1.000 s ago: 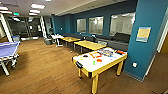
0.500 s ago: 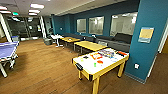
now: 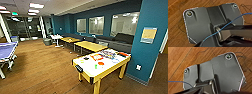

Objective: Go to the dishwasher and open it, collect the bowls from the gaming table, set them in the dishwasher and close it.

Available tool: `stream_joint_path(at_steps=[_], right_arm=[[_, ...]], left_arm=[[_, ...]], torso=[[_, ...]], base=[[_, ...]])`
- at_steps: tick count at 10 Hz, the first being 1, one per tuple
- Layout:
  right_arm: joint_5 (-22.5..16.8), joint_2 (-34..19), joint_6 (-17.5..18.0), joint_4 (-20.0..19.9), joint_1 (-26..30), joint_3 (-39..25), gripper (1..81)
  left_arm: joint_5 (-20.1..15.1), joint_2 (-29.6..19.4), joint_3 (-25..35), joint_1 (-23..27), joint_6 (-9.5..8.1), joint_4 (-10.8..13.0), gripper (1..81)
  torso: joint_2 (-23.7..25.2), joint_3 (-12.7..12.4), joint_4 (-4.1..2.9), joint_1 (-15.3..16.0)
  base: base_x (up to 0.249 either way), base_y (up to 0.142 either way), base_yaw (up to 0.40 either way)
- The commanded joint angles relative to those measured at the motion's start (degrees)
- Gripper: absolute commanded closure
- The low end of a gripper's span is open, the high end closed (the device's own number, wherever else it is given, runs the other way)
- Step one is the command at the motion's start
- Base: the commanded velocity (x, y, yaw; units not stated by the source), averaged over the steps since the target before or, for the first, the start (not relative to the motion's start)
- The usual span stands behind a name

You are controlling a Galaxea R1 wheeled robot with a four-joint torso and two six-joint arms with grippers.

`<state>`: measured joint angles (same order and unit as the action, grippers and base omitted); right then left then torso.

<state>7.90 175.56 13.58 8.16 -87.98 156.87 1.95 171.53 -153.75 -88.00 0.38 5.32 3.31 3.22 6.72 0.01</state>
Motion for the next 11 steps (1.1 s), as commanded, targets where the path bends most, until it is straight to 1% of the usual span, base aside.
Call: stream_joint_path(at_steps=[1,11], right_arm=[[-2.4,0.3,0.0,0.5,3.1,-0.3,1.0],[-2.4,0.2,0.0,0.5,3.5,-0.2,1.0]], left_arm=[[-2.8,-0.3,0.2,2.7,0.41,-0.2,1.0],[-2.7,-0.3,0.2,2.8,0.41,-0.1,1.0]], torso=[[0.0,0.0,0.0,0.0],[0.0,0.0,0.0,0.0]], base=[[0.135,0.077,0.0],[0.133,0.078,0.0]])
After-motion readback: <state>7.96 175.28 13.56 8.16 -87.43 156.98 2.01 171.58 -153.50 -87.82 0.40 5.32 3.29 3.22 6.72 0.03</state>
